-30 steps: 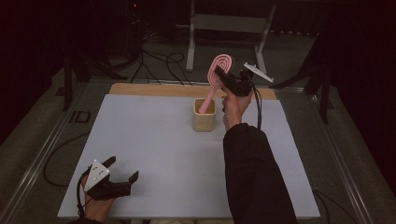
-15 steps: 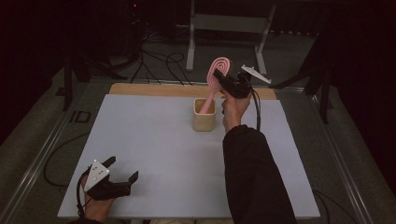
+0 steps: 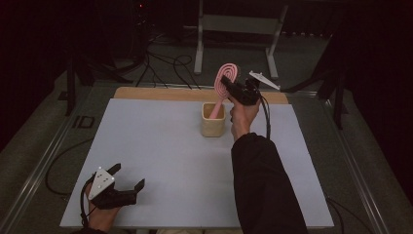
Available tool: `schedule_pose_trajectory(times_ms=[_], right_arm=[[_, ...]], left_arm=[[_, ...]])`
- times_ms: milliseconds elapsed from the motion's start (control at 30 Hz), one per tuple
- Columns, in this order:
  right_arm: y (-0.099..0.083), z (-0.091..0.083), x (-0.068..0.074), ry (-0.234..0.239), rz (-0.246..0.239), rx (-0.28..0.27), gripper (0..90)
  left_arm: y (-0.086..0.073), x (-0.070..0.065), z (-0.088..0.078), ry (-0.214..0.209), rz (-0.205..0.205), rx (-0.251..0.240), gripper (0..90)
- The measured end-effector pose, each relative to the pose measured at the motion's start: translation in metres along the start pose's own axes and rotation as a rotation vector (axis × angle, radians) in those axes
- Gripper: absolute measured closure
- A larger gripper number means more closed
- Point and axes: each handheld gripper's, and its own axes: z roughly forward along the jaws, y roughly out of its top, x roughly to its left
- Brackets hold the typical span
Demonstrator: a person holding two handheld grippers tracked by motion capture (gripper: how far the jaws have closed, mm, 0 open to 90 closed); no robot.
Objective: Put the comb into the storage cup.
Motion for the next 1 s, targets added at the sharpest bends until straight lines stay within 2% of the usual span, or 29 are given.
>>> schedule_pose_trajectory(times_ms=[1000], right_arm=[[-0.014,-0.001,-0.008,-0.001,0.018,0.026,62.9]], left_arm=[[0.0,-0.001,0.001,-0.002,0.005,0.005,0.0]])
